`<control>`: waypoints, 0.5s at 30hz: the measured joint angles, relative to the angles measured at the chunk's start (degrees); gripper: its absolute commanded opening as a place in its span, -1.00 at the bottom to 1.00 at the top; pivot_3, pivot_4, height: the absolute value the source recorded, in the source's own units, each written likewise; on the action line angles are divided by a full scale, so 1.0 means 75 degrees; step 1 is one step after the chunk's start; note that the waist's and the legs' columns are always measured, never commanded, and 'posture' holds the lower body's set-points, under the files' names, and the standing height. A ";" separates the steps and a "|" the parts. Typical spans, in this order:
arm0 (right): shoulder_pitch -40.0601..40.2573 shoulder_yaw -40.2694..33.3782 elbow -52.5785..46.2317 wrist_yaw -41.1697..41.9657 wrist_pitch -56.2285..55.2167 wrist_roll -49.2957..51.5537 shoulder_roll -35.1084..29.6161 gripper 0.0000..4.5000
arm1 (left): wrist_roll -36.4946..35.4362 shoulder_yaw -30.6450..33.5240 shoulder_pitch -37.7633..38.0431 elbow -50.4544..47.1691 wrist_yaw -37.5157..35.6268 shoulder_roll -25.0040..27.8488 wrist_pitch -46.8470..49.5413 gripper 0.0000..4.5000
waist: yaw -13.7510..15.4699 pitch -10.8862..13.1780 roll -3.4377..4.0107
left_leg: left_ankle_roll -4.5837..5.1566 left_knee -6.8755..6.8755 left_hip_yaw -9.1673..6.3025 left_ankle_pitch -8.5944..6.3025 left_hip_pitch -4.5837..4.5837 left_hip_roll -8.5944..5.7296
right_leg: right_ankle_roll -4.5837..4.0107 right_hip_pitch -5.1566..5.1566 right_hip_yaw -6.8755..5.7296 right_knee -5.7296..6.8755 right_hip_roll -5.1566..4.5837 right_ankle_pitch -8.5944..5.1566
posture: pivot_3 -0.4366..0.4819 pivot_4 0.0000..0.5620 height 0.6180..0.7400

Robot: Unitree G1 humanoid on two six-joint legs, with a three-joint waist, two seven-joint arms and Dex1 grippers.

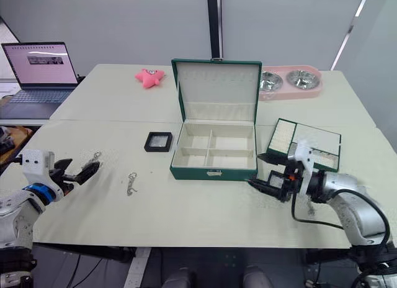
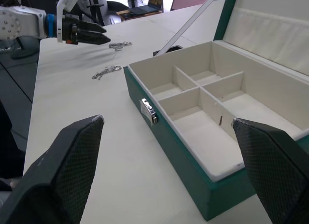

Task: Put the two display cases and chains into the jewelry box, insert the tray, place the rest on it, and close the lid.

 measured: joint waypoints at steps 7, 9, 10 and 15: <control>0.0450 0.0492 -0.0122 0.0063 -0.0712 -0.0514 0.0251 1.00 | 0.0377 -0.0251 -0.0518 0.0996 0.0035 0.0002 -0.0386 0.99 | -0.0008 0.0000 0.0000 | -0.0001 0.0000 0.0000 0.0001 0.0003 0.0003 | 0.0000 -0.0001 -0.0001 0.0006 0.0004 0.0000 | -0.05 -0.47 1.00; 0.0493 0.0448 -0.0130 0.0063 -0.0808 -0.0518 0.0232 1.00 | 0.0475 -0.0285 -0.0654 0.1300 0.0036 0.0004 -0.0570 0.99 | -0.0009 -0.0001 -0.0001 | -0.0001 0.0001 -0.0001 0.0001 0.0004 0.0003 | 0.0000 0.0000 -0.0001 0.0006 0.0004 0.0000 | -0.05 -0.47 1.00; 0.0543 0.0407 -0.0132 0.0067 -0.0862 -0.0519 0.0195 1.00 | 0.0524 -0.0316 -0.0741 0.1470 0.0035 0.0006 -0.0646 0.99 | -0.0003 0.0000 -0.0001 | -0.0001 0.0001 -0.0002 0.0001 0.0003 0.0002 | 0.0000 0.0000 -0.0002 0.0006 0.0004 0.0000 | -0.05 -0.47 1.00; 0.1060 -0.0073 -0.0113 0.0265 -0.1014 -0.0520 -0.0282 1.00 | 0.0725 -0.0383 -0.1087 0.2319 0.0022 0.0116 -0.0979 0.99 | 0.0027 0.0000 -0.0008 | -0.0001 0.0001 -0.0002 0.0001 0.0002 0.0000 | 0.0000 0.0001 -0.0002 0.0003 0.0003 0.0000 | -0.05 -0.47 1.00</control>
